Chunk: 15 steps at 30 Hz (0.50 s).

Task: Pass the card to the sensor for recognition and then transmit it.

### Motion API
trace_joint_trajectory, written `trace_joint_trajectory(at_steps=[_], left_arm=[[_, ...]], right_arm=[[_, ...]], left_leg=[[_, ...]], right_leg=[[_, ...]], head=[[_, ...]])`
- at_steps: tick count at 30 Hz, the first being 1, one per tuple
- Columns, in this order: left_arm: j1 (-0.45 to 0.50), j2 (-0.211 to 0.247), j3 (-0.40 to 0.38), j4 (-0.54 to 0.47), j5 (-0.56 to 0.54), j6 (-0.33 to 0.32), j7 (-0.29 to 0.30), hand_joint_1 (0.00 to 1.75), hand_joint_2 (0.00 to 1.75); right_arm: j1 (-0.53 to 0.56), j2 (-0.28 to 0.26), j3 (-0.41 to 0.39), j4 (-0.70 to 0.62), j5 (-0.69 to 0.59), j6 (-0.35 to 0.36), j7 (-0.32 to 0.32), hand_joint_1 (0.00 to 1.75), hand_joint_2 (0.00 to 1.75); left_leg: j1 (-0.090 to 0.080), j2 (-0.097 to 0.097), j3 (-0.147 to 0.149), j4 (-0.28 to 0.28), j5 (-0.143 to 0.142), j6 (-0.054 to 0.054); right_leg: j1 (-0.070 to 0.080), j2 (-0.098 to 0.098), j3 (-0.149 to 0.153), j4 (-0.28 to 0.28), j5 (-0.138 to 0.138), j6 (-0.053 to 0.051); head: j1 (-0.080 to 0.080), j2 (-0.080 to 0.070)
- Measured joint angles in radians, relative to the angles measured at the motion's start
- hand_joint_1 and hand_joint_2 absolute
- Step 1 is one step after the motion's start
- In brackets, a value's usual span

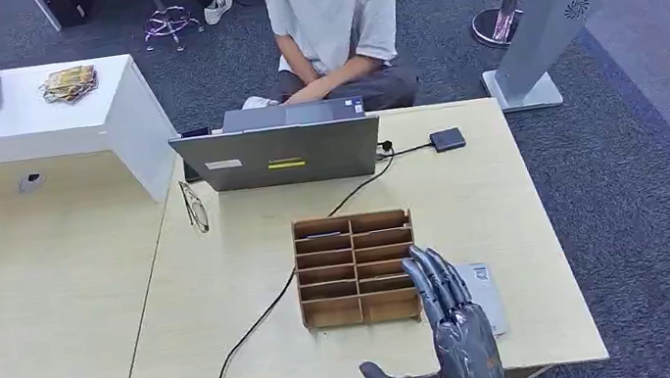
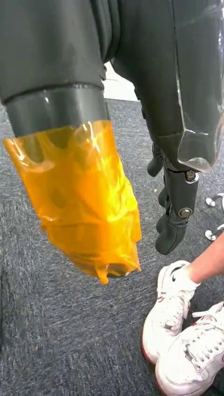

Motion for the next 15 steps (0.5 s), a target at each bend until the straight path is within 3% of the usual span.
trace_joint_trajectory(at_steps=[15], left_arm=[[0.0,0.004,0.0,0.0,-0.01,-0.01,0.0,0.0,0.0]], right_arm=[[-0.006,0.021,-0.011,0.05,0.118,-0.001,0.066,0.0,1.75]], left_leg=[[0.0,0.0,0.0,0.0,0.0,0.0]], right_leg=[[0.0,0.0,0.0,0.0,0.0,0.0]], head=[[0.0,0.0]])
